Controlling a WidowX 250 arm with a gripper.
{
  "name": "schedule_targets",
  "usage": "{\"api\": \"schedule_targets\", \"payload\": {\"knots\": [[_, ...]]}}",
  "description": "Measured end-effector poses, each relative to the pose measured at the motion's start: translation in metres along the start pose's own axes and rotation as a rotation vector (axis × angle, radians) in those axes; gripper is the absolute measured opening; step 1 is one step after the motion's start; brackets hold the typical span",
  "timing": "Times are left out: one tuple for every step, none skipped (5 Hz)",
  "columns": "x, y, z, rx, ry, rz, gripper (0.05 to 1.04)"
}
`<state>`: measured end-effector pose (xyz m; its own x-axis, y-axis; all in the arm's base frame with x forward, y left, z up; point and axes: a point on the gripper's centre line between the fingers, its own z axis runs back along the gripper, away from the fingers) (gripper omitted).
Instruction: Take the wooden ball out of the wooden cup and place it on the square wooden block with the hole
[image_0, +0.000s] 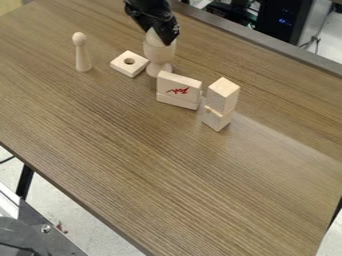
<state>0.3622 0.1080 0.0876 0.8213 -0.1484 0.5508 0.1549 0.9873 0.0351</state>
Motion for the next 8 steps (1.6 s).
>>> {"api": "schedule_targets", "payload": {"knots": [[0.003,-0.005,0.010,-0.013,-0.015,0.002,0.694],[0.021,-0.009,0.043,-0.037,-0.142,-0.010,0.693],[0.021,0.005,0.068,-0.032,-0.242,0.030,0.693],[0.014,0.015,0.085,0.021,-0.261,0.048,0.693],[-0.007,0.029,0.087,0.098,-0.149,0.075,0.693],[-0.027,0.036,0.082,0.136,-0.031,0.088,0.693],[-0.037,0.039,0.068,0.130,0.026,0.077,0.693],[-0.044,0.036,0.054,0.101,0.047,0.097,0.693]]}}
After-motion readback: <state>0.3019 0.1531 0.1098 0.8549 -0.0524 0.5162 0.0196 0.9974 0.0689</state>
